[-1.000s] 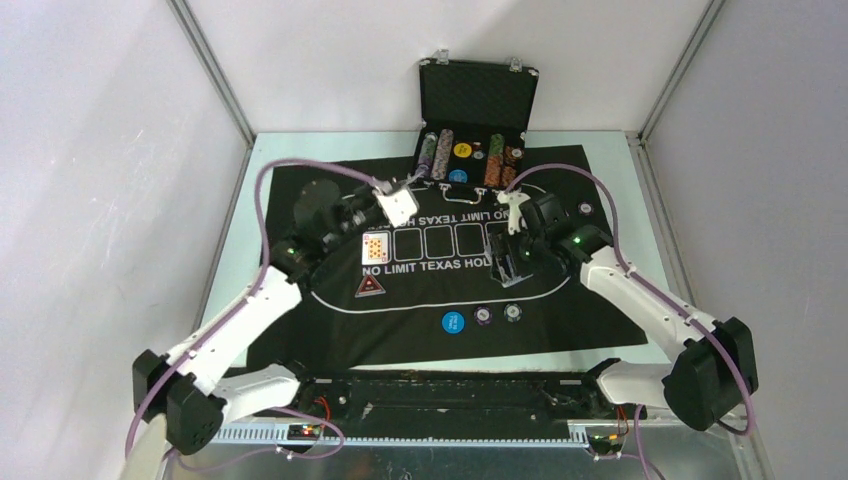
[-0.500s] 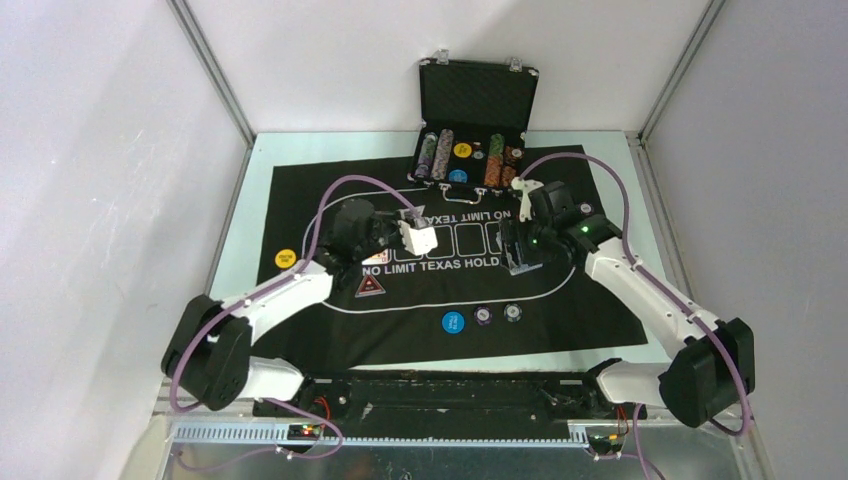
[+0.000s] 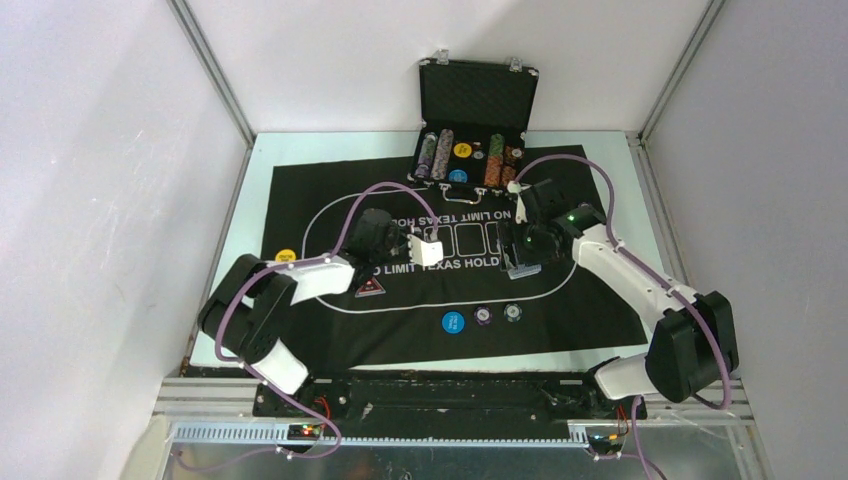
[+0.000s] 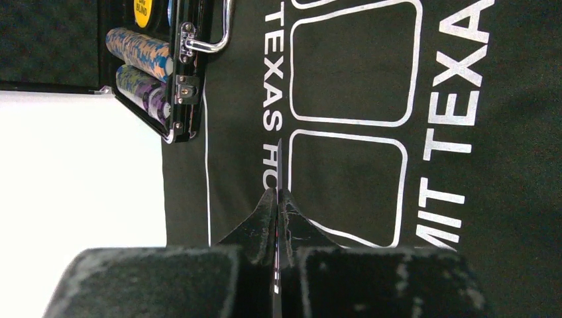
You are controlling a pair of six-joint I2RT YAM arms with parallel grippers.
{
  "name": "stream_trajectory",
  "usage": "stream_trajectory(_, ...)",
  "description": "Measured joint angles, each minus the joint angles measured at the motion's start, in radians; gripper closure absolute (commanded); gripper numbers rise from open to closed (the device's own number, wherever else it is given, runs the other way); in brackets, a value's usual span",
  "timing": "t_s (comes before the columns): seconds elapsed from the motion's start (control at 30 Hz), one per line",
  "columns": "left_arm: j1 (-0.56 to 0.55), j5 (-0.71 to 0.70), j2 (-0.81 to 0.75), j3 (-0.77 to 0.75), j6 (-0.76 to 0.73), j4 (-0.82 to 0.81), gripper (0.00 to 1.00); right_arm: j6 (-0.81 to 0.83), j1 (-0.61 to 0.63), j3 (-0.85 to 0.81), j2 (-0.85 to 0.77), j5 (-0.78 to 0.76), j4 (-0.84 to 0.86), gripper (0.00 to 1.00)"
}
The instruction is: Distribute texas hold em gaming equipment
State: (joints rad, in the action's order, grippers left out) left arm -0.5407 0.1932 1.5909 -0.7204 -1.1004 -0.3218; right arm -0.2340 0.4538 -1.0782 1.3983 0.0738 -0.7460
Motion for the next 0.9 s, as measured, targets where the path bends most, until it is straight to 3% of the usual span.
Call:
stream_trajectory(0.13, -0.001, -0.002, 0.018, 0.001, -0.014, -0.008, 0.99, -0.002, 0.0, -0.017, 0.01, 0.0, 0.0, 1.0)
stream_trajectory(0.33, -0.003, -0.008, 0.032, -0.002, -0.059, 0.038, 0.85, -0.003, 0.0, -0.023, 0.011, 0.0, 0.0, 1.0)
stream_trajectory(0.63, -0.021, -0.01, 0.046, -0.011, -0.129, 0.131, 0.85, -0.003, 0.0, -0.023, 0.011, 0.0, -0.001, 1.0)
stream_trajectory(0.8, -0.037, -0.027, 0.057, -0.011, -0.157, 0.15, 0.77, -0.003, 0.0, -0.026, 0.011, -0.007, -0.004, 1.0)
stream_trajectory(0.9, -0.04, -0.034, 0.061, -0.011, -0.157, 0.154, 0.64, -0.002, 0.0, -0.028, 0.011, -0.013, -0.011, 1.0)
